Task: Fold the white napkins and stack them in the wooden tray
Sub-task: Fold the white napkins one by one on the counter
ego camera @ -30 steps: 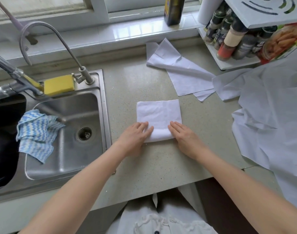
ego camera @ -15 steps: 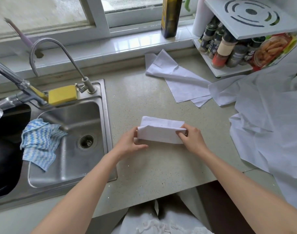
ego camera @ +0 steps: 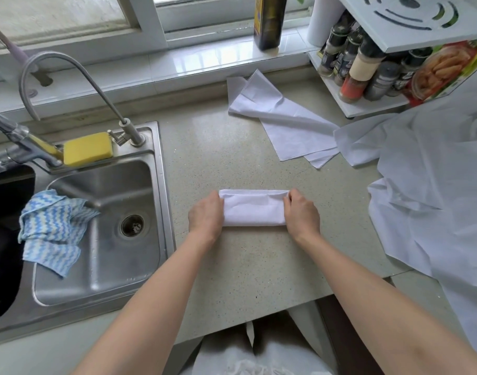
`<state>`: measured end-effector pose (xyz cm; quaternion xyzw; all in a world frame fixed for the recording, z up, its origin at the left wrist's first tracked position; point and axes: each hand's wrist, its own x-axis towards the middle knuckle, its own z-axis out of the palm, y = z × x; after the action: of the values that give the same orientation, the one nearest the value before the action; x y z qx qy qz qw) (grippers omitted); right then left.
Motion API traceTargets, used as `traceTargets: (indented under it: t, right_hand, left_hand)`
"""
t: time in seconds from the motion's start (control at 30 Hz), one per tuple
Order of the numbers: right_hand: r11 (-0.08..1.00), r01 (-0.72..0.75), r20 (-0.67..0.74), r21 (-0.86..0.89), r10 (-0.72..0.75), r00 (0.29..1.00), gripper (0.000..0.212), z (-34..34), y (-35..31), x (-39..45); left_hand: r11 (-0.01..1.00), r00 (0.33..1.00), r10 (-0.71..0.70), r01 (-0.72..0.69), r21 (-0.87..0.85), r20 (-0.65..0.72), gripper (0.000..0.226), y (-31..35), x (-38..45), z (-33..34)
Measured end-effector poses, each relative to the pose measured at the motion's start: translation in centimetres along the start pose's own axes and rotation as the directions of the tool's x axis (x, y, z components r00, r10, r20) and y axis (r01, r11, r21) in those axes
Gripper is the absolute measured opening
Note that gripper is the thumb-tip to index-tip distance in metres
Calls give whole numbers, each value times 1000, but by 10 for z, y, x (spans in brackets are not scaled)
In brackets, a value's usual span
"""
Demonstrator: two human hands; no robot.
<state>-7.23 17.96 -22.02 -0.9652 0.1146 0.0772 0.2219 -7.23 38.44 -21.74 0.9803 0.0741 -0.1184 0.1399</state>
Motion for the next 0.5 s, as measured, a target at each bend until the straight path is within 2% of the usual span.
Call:
traceTargets:
  t: [0.23, 0.5]
  right_hand:
    - [998, 18, 19, -59, -17, 1000, 22, 1, 1, 10]
    - [998, 0, 25, -70, 1, 1000, 20, 4, -1, 13]
  left_hand:
    - [994, 999, 30, -27, 105, -24, 14, 8, 7, 4]
    - [988, 999, 4, -10, 157, 38, 22, 15, 13, 5]
